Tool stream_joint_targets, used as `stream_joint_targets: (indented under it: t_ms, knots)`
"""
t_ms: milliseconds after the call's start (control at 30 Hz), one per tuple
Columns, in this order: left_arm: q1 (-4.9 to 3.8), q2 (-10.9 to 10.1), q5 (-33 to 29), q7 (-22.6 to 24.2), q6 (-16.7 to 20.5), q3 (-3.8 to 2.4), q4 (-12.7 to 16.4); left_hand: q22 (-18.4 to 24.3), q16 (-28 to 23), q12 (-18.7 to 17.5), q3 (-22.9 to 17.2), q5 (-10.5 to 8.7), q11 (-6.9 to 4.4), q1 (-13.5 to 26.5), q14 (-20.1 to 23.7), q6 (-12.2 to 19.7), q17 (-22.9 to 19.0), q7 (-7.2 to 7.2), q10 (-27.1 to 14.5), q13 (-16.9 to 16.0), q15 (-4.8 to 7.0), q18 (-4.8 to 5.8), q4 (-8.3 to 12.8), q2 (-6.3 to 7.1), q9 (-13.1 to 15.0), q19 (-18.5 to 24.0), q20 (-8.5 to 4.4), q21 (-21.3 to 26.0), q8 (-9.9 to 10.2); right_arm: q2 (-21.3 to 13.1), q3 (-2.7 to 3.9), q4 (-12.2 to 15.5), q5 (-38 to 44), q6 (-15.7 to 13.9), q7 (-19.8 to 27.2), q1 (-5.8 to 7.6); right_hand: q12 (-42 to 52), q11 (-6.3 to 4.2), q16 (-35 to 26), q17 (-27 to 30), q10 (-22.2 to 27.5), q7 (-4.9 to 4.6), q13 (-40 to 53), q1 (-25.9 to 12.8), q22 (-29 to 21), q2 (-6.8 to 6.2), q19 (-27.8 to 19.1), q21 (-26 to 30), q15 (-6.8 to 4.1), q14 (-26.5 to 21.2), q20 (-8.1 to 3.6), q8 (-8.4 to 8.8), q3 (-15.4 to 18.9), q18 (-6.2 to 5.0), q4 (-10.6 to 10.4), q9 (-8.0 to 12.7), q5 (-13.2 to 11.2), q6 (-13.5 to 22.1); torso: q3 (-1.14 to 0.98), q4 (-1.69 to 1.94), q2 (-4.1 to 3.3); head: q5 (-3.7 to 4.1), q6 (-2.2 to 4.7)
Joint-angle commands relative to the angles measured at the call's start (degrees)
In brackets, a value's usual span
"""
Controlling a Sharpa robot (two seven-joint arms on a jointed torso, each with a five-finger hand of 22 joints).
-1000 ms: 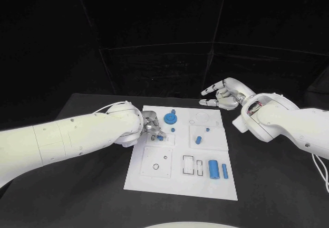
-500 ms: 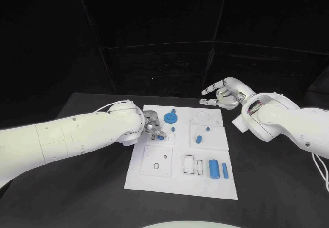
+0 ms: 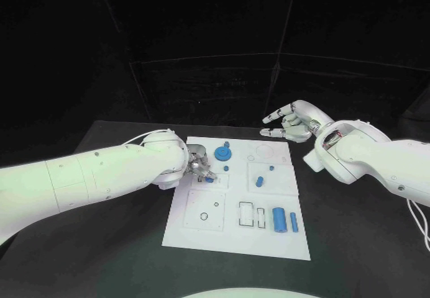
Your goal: Assemble the parts on the task board
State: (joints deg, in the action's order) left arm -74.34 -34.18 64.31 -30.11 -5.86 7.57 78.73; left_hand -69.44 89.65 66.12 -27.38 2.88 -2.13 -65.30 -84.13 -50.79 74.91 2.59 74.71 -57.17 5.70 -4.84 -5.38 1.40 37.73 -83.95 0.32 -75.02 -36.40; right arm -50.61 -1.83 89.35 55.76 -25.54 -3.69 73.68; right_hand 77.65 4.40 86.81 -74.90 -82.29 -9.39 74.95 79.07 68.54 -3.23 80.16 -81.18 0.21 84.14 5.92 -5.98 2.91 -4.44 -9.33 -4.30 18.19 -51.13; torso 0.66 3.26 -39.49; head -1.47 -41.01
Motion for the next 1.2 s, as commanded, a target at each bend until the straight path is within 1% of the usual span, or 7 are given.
stream_joint_targets:
  t_ms: [33, 133, 233, 333, 433, 567, 1200]
  knots:
    - [0.20, 0.3, 0.3, -0.4, -2.3, 0.16, -0.2, -0.2, 0.4, 0.0, -9.9, 0.18, 0.08, 0.2, -5.9, -0.1, 15.1, -0.38, 0.2, 0.0, -0.04, 0.72, 9.1, -0.05, 0.2, -1.2, 0.08, -0.2, -0.4, 0.1, 0.03, 0.0, 0.2, 0.2, 0.0, 0.13, -0.2, -0.23, -0.3, -6.1, 0.3, 0.11, 3.1, 0.2, -0.1, 0.62, -0.2, 0.3, -0.45, 3.9, -0.08, -0.23, 0.0, 0.14, 0.3, 0.0, 0.2, -0.4, -0.01, 0.04, 0.00, -0.01, -0.05]
    - [0.19, 0.6, 0.3, -0.4, -2.3, 0.16, -0.6, -0.2, 0.4, 0.1, -10.1, 0.17, 0.08, 0.8, -5.9, -0.2, 15.1, -0.39, 0.3, 0.0, -0.06, 0.73, 8.7, 0.03, 0.3, -1.2, 0.11, -0.2, -0.5, 0.2, 0.03, 0.0, 0.2, 0.2, 0.0, 0.13, -0.2, -0.23, -0.3, -6.1, 0.3, 0.11, 3.1, 0.2, -0.1, 0.62, -0.2, 0.3, -0.45, 3.9, -0.08, -0.23, 0.0, 0.14, 0.3, 0.0, 0.2, -0.4, 0.01, 0.04, -0.01, -0.05, -0.02]
    - [0.19, 1.0, 0.3, -0.4, -2.2, 0.16, -1.1, -0.4, 0.4, 0.4, -9.6, 0.08, 0.04, 2.6, -5.9, -0.6, 15.1, -0.53, 0.5, -0.2, -0.06, 0.76, 7.3, 0.22, 0.6, -1.2, 0.14, -0.3, -0.9, 0.3, 0.03, -0.1, 0.2, 0.2, 0.1, 0.13, -0.2, -0.23, -0.3, -6.1, 0.3, 0.11, 3.1, 0.2, -0.1, 0.62, -0.2, 0.3, -0.45, 3.9, -0.08, -0.23, 0.0, 0.14, 0.3, 0.0, 0.2, -0.4, -0.02, -0.02, 0.03, -0.08, -0.04]
    - [0.18, 1.4, 0.3, -0.4, -2.3, 0.16, -1.6, -0.6, 0.4, 0.7, -8.5, 0.05, -0.09, 4.4, -5.9, -0.9, 15.1, -0.71, 0.7, -0.4, 0.02, 0.78, 5.7, 0.46, 0.9, -1.3, 0.09, -0.4, -1.2, 0.3, 0.03, -0.1, 0.2, 0.3, 0.1, 0.13, -0.2, -0.23, -0.3, -6.1, 0.3, 0.11, 3.1, 0.2, -0.1, 0.62, -0.2, 0.3, -0.45, 3.9, -0.08, -0.23, 0.0, 0.14, 0.3, 0.0, 0.2, -0.4, -0.03, 0.00, 0.02, -0.05, 0.02]
    - [0.17, 1.8, 0.3, -0.4, -2.9, 0.16, -2.2, -1.0, 0.4, 1.1, -6.8, 0.03, -0.24, 6.2, -5.9, -1.4, 15.1, -0.91, 0.9, -0.7, 0.14, 0.84, 4.3, 1.16, 1.1, -1.4, 0.00, -0.6, -1.5, 0.4, 0.03, -0.1, 0.2, 0.3, 0.1, 0.13, -0.2, -0.23, -0.3, -6.1, 0.3, 0.11, 3.1, 0.2, -0.1, 0.62, -0.2, 0.3, -0.45, 3.9, -0.08, -0.23, 0.0, 0.14, 0.3, 0.0, 0.2, -0.4, -0.04, -0.01, 0.03, -0.05, -0.01]
    - [0.17, 2.3, 0.3, -0.4, -3.5, 0.15, -2.9, -1.3, 0.4, 1.4, -5.0, 0.03, -0.40, 7.7, -5.9, -1.8, 15.1, -1.11, 1.0, -0.9, 0.27, 0.89, 3.2, 1.59, 1.4, -1.4, -0.12, -0.8, -1.8, 0.4, 0.03, -0.2, 0.2, 0.3, 0.1, 0.13, -0.2, -0.23, -0.3, -5.9, 0.3, 0.11, 3.1, 0.1, -0.2, 0.70, -0.2, 0.4, -0.46, 3.9, -0.09, -0.25, 0.0, 0.10, 0.3, 0.0, 0.2, -0.4, -0.03, -0.01, 0.06, -0.02, 0.04]
    - [0.16, 3.5, 0.3, -0.5, -4.3, 0.15, -4.7, -2.2, 0.4, 2.2, -1.7, 0.04, -0.82, 9.1, -5.9, -2.7, 15.1, -1.60, 1.5, -1.6, 0.64, 1.04, 1.7, 1.75, 2.1, -1.7, -0.45, -1.3, -2.7, 0.4, 0.03, -0.2, 0.2, 0.4, 0.1, 0.13, -0.4, -0.24, -0.4, -5.7, 0.4, 0.11, 3.0, 0.1, -0.4, 0.72, -0.3, 0.5, -0.46, 3.9, -0.09, -0.27, 0.1, 0.07, 0.3, 0.0, 0.2, -0.4, 0.01, 0.07, 0.01, 0.19, 0.13]
